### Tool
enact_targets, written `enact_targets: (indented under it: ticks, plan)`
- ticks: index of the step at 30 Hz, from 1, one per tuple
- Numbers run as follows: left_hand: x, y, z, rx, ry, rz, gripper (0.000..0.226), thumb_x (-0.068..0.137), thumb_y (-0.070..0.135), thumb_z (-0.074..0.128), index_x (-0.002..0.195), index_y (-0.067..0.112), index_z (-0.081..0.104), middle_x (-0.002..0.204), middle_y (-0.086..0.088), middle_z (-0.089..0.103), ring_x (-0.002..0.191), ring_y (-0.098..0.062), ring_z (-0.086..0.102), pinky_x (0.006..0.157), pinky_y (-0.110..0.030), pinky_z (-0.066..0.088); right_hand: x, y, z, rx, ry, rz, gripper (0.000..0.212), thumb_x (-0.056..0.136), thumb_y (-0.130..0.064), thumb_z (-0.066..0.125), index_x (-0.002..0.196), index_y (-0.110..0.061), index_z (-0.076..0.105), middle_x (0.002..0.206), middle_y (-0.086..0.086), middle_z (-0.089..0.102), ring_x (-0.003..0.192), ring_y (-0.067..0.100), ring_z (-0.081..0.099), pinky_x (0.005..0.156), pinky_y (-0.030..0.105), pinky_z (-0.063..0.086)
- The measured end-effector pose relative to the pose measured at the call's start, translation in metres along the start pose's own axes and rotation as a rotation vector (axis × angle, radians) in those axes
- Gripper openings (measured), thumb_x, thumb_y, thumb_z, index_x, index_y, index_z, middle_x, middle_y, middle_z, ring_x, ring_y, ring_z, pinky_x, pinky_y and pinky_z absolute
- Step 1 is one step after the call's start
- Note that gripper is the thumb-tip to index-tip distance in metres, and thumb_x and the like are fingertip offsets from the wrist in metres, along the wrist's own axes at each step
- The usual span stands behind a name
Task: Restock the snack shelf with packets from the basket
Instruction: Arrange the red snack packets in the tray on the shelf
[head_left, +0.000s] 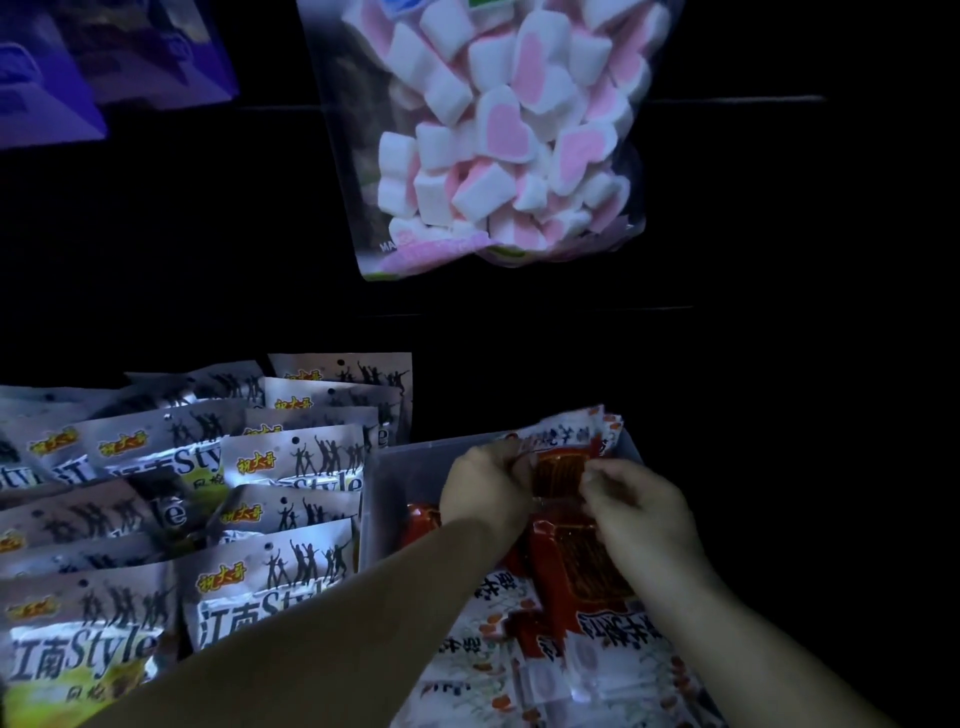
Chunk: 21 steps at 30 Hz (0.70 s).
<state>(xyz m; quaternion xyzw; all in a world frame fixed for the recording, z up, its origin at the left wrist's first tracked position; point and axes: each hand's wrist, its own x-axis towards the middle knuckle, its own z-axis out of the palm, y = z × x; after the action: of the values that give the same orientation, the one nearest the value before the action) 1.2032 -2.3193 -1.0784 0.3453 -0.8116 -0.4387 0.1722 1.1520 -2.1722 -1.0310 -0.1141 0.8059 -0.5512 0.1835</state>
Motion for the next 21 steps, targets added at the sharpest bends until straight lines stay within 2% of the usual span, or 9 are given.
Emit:
enact_targets:
  ticks: [2,5,6,8,10,13,15,18,21]
  plan:
    - [0.000,0.000,-0.009,0.096,-0.015,0.088,0.019,0.102,0.037,0.053,0.110,0.034,0.070,0.089,-0.001,0.075,0.083,-0.024,0.070,0.067,-0.031,0.055,-0.002,-0.003,-0.006,0.001,-0.007,0.010,0.017,0.100,-0.022,0.066,0.115,-0.029,0.069,0.105,-0.012,0.069,0.103,0.009,0.066,0.087,0.027,0.055]
    - [-0.005,0.013,-0.033,0.142,0.069,0.206,0.030,0.101,0.035,0.056,0.127,0.046,0.067,0.112,0.005,0.074,0.101,-0.019,0.066,0.080,-0.030,0.056,-0.006,-0.015,-0.015,0.042,-0.011,-0.010,0.017,0.098,-0.024,0.069,0.113,-0.031,0.068,0.104,-0.009,0.070,0.101,0.014,0.069,0.081,0.029,0.055]
    - [-0.009,0.019,-0.042,0.123,0.113,0.253,0.031,0.100,0.034,0.059,0.126,0.047,0.068,0.115,0.009,0.072,0.106,-0.017,0.063,0.086,-0.030,0.056,-0.009,-0.021,-0.019,0.043,-0.021,-0.034,0.021,0.096,-0.024,0.071,0.115,-0.032,0.067,0.106,-0.008,0.069,0.102,0.015,0.068,0.082,0.030,0.056]
    - [-0.022,0.035,-0.061,0.076,0.118,0.314,0.024,0.097,0.043,0.059,0.116,0.047,0.072,0.109,0.016,0.070,0.105,-0.016,0.062,0.090,-0.032,0.056,-0.014,-0.032,-0.027,0.024,-0.050,-0.106,0.043,0.092,-0.025,0.076,0.131,-0.032,0.060,0.118,-0.009,0.065,0.110,0.011,0.064,0.092,0.033,0.055]
    - [-0.039,0.054,-0.079,-0.051,-0.024,0.278,0.025,0.099,0.053,0.055,0.111,0.040,0.073,0.100,0.006,0.072,0.097,-0.020,0.068,0.085,-0.041,0.060,-0.021,-0.047,-0.034,0.050,-0.096,-0.138,0.060,0.089,-0.025,0.079,0.142,-0.034,0.054,0.128,-0.012,0.062,0.120,0.007,0.059,0.101,0.035,0.052]
    - [-0.075,0.086,-0.100,-0.299,-0.250,0.142,0.019,0.104,0.025,0.058,0.107,0.018,0.076,0.097,-0.005,0.079,0.090,-0.023,0.075,0.077,-0.039,0.063,-0.033,-0.063,-0.045,0.103,-0.167,-0.121,0.032,0.093,-0.021,0.075,0.124,-0.030,0.068,0.115,-0.007,0.075,0.112,0.015,0.069,0.100,0.044,0.056]
    - [-0.094,0.099,-0.107,-0.455,-0.339,0.039,0.017,0.102,0.014,0.060,0.115,0.016,0.071,0.103,-0.006,0.079,0.094,-0.024,0.075,0.080,-0.038,0.062,-0.042,-0.071,-0.050,0.119,-0.177,-0.105,0.016,0.096,-0.018,0.072,0.110,-0.024,0.074,0.101,-0.001,0.079,0.100,0.023,0.074,0.095,0.054,0.058]
    - [-0.105,0.109,-0.110,-0.555,-0.330,-0.030,0.038,0.095,-0.002,0.066,0.125,0.021,0.064,0.110,-0.004,0.078,0.102,-0.023,0.074,0.083,-0.038,0.061,-0.053,-0.081,-0.060,0.141,-0.211,-0.079,0.016,0.096,-0.012,0.071,0.108,-0.022,0.073,0.096,0.003,0.080,0.091,0.028,0.077,0.090,0.057,0.059]
    - [-0.109,0.125,-0.118,-0.549,-0.288,-0.084,0.040,0.089,-0.012,0.068,0.119,0.014,0.066,0.102,-0.006,0.079,0.086,-0.018,0.076,0.065,-0.027,0.060,-0.065,-0.100,-0.071,0.188,-0.268,-0.078,0.034,0.096,-0.004,0.069,0.117,-0.031,0.066,0.096,0.005,0.080,0.087,0.027,0.078,0.078,0.048,0.064]
